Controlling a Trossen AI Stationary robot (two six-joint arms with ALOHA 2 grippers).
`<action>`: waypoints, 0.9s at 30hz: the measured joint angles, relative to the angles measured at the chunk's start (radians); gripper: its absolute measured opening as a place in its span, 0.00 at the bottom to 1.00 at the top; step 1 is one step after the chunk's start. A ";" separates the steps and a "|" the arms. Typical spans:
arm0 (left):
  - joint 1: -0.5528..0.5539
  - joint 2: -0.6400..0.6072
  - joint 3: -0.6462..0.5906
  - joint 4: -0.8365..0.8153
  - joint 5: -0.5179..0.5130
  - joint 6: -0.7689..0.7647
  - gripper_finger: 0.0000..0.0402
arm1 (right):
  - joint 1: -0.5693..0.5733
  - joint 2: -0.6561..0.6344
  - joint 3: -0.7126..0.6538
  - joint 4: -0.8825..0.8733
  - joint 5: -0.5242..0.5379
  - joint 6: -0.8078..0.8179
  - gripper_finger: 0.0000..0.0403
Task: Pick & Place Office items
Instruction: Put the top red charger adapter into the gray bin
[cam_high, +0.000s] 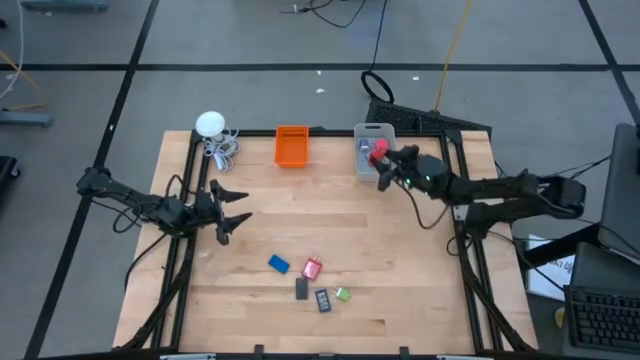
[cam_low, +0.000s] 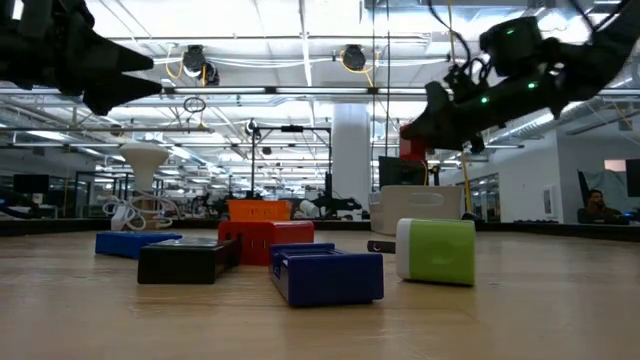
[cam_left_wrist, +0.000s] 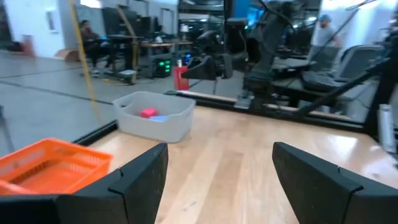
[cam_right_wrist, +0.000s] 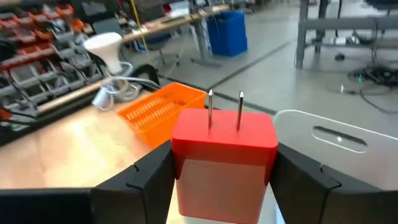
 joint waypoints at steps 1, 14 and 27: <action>0.000 0.001 0.000 -0.008 -0.007 -0.005 0.73 | -0.025 0.014 0.020 -0.021 -0.023 0.002 0.53; 0.000 0.001 0.000 -0.021 -0.007 -0.098 0.73 | -0.215 0.225 0.304 -0.408 -0.246 0.031 0.53; 0.000 0.001 0.000 -0.020 -0.007 -0.099 0.73 | -0.210 0.336 0.319 -0.448 -0.273 0.080 0.53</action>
